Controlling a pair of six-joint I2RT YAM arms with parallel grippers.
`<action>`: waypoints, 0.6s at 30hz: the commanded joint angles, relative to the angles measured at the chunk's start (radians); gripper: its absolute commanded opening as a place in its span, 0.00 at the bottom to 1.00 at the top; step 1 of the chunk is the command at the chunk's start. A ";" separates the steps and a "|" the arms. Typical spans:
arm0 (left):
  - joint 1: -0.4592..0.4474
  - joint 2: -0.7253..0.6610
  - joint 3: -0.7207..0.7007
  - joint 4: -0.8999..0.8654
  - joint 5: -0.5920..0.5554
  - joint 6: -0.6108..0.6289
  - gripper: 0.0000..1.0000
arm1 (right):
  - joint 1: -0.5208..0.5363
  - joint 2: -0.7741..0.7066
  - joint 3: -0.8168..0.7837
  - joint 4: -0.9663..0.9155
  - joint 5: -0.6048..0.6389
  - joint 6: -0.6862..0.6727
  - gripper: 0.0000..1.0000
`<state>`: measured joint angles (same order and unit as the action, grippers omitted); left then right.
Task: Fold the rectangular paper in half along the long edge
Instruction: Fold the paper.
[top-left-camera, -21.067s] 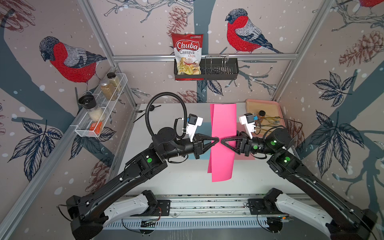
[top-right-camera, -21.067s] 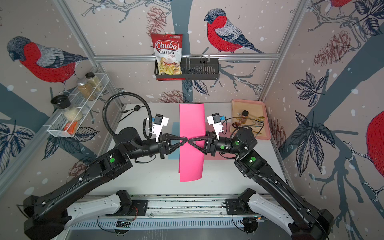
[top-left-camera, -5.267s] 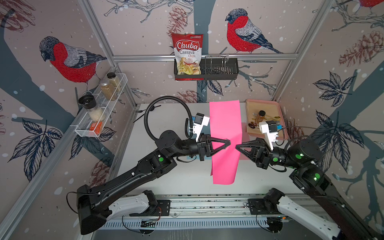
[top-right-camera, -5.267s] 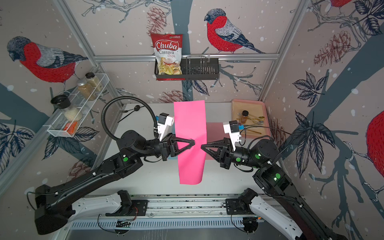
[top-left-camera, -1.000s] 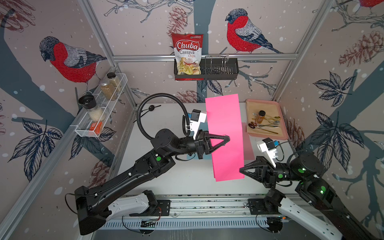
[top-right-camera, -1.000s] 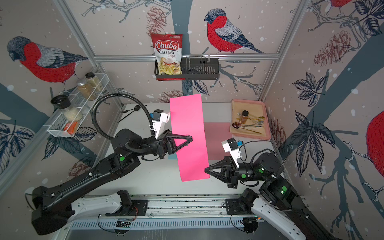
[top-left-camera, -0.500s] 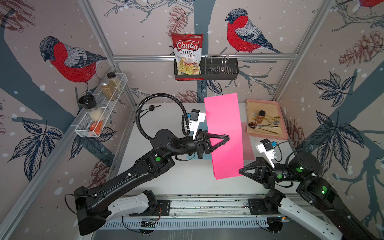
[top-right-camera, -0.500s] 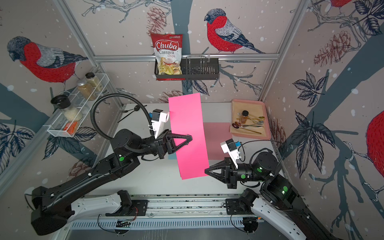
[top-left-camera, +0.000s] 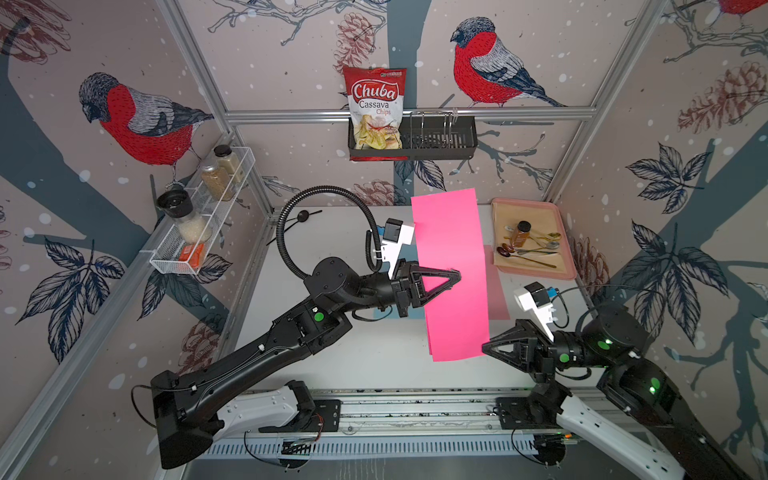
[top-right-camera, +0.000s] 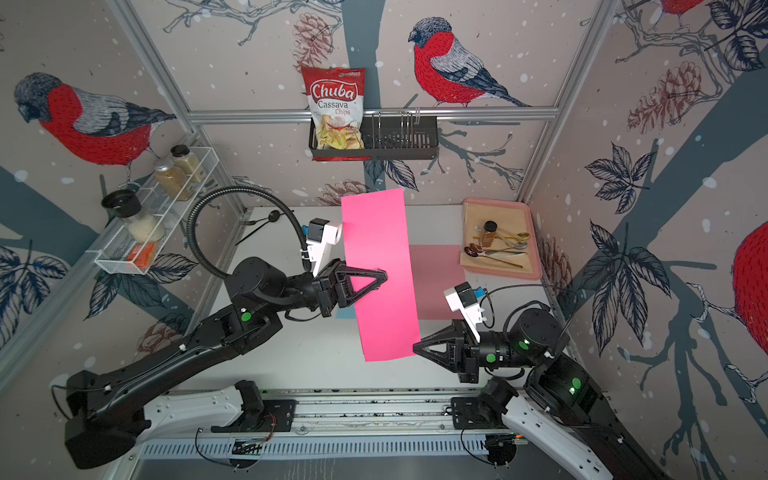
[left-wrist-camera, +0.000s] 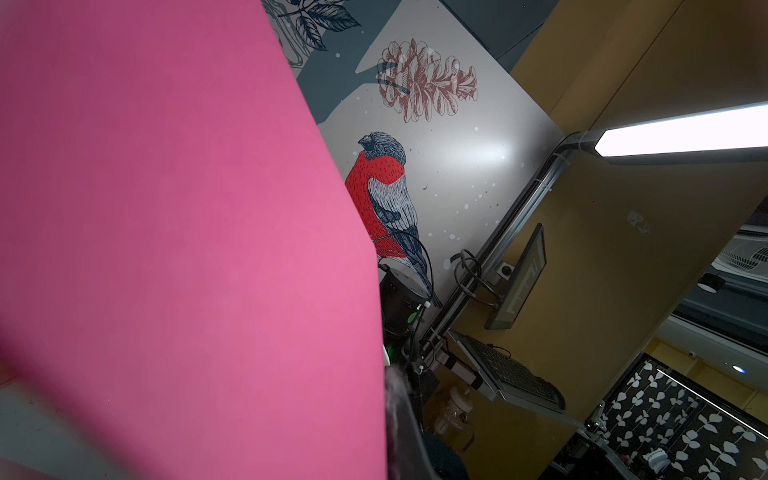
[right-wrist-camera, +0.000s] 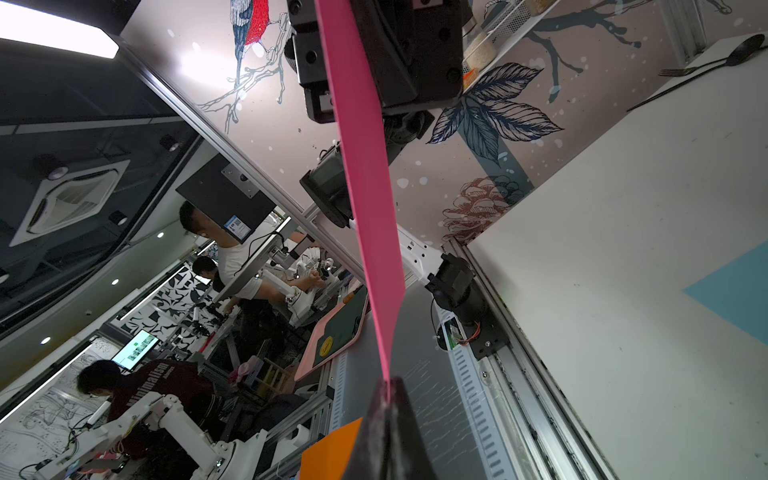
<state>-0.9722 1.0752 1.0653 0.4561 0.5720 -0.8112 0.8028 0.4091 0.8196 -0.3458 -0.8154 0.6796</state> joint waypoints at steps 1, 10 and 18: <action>0.000 0.000 0.014 0.025 -0.006 0.015 0.00 | 0.001 -0.003 0.004 -0.023 0.002 -0.024 0.12; 0.000 -0.008 0.025 -0.006 -0.016 0.027 0.00 | 0.001 -0.009 -0.004 -0.026 -0.002 -0.034 0.19; 0.001 -0.012 0.024 -0.018 -0.023 0.035 0.00 | 0.001 -0.018 0.013 -0.057 0.002 -0.052 0.05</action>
<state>-0.9722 1.0695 1.0813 0.4183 0.5503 -0.7895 0.8036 0.3916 0.8173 -0.3862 -0.8169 0.6518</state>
